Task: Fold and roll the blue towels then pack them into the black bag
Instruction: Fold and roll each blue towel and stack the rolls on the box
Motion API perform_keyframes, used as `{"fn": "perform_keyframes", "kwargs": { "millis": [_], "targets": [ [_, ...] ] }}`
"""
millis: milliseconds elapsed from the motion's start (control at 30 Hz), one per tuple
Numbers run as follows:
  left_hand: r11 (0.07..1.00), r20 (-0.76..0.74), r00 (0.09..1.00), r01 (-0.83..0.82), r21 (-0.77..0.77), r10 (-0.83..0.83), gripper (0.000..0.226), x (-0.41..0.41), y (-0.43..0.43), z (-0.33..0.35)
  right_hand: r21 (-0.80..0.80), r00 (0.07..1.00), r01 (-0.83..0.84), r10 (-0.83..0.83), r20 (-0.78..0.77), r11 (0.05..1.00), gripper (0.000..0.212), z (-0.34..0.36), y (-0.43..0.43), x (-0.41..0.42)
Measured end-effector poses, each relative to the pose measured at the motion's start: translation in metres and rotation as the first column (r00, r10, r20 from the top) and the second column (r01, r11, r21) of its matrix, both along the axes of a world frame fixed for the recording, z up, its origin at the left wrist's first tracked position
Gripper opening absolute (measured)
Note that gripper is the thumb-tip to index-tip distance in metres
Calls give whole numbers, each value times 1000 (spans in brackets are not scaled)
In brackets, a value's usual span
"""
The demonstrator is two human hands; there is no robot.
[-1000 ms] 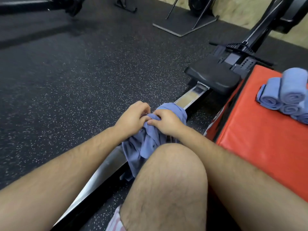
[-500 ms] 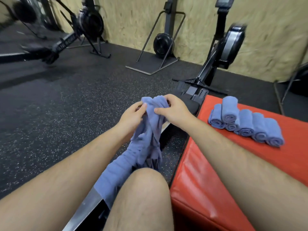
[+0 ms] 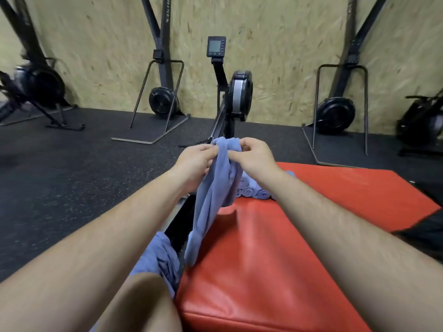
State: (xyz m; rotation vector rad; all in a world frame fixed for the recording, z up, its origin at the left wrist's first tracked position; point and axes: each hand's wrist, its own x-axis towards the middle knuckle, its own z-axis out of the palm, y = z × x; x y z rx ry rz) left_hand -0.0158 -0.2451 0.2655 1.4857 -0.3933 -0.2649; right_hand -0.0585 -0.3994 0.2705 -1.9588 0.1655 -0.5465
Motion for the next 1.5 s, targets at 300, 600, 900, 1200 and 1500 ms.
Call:
{"fn": "perform_keyframes", "kwargs": {
  "millis": [300, 600, 900, 1200, 1500],
  "targets": [
    [982, -11, 999, 37, 188, -36, 34, -4, -57, -2, 115, 981, 140, -122, -148, 983, 42, 1, -88, -47],
    [986, -121, 989, -67, 155, 87, 27, 12, -33, -28, 168, 937, 270, -219, -271, 948, 28, -22, -127, -78],
    [977, -343, 933, -36, 209, 107, 27, 16, -14, -45, 434, 959, 149, -23, -282, 889, 15, -35, -140, -103],
    [985, -140, 979, -157, -72, 145, 21, 26, -16, -6, 149, 969, 142, -106, -225, 979, 15, 13, -160, -99],
    [938, -42, 962, -271, -214, 269, 32, 31, -10, 61, 451, 988, 151, -152, -34, 880, 18, 75, -155, -92]
  ]
}}
